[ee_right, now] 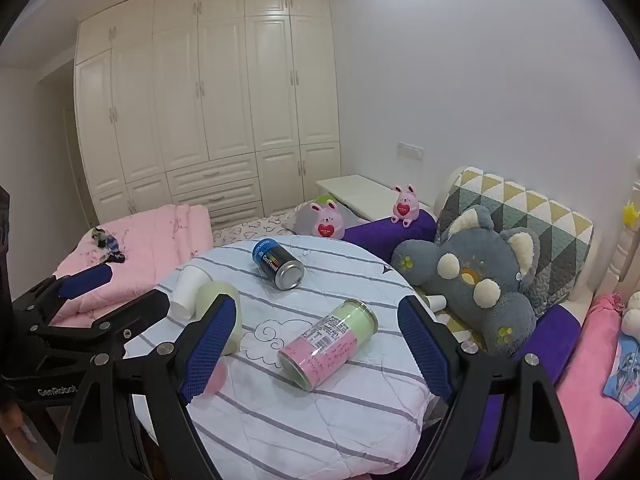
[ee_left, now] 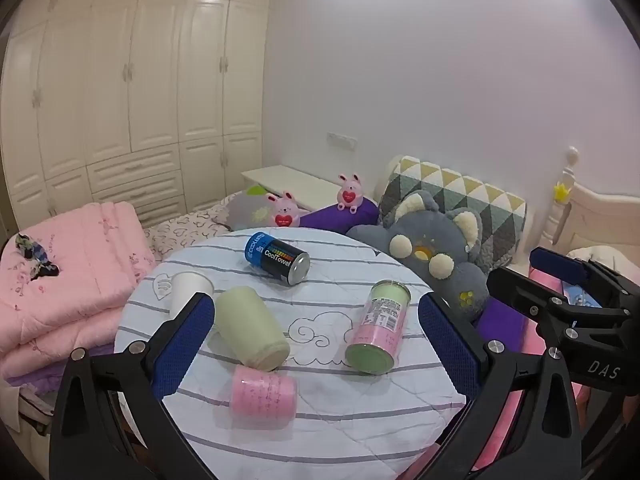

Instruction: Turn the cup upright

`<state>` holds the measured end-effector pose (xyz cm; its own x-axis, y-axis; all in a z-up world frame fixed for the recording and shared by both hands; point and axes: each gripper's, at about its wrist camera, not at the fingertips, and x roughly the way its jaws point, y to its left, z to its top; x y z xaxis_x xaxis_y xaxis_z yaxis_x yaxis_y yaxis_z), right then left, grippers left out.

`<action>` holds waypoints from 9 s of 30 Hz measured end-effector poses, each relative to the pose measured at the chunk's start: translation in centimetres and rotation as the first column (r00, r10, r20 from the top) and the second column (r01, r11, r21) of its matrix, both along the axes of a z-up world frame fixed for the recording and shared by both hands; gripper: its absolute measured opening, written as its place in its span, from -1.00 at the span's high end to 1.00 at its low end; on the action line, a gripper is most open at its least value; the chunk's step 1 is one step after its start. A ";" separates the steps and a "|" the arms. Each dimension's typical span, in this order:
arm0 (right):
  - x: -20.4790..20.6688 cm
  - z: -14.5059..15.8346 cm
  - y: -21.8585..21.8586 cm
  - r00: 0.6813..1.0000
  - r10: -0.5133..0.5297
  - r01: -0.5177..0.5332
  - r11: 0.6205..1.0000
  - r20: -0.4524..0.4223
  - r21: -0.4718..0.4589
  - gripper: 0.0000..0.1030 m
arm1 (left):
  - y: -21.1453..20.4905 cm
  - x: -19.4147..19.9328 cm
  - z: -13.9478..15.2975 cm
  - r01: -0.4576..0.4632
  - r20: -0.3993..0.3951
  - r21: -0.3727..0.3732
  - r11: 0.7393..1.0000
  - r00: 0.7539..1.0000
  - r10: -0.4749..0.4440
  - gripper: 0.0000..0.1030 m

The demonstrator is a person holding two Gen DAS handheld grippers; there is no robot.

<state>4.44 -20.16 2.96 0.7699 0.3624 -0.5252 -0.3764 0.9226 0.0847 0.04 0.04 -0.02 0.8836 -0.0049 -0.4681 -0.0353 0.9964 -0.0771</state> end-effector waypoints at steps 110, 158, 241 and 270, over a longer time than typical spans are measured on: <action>12.6 -9.8 12.9 0.880 0.199 -0.219 0.976 -0.432 0.004 -0.64 | 10.5 8.6 -10.0 0.016 -0.350 0.046 0.999 0.937 0.001 -1.00; 20.9 -17.0 13.2 0.695 0.182 -0.120 0.983 -0.695 0.138 -0.55 | 6.6 15.7 -11.2 0.125 -0.487 0.094 0.988 0.871 -0.064 -1.00; 17.7 -13.4 6.9 0.885 0.229 -0.274 0.960 -0.405 -0.057 -0.57 | 4.6 21.9 -11.7 -0.224 -0.575 -0.056 0.973 0.804 0.152 -0.71; 7.6 -6.7 4.8 0.938 0.199 -0.230 0.970 -0.285 -0.079 -0.56 | 3.8 3.9 -2.1 -0.057 -0.248 -0.029 0.998 0.968 0.048 -0.99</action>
<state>12.06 -15.37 -3.74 0.5020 0.4318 -0.7494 -0.5430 0.8318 0.1156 3.93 3.85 -2.09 0.7400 0.0181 -0.6724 -0.1102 0.9894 -0.0946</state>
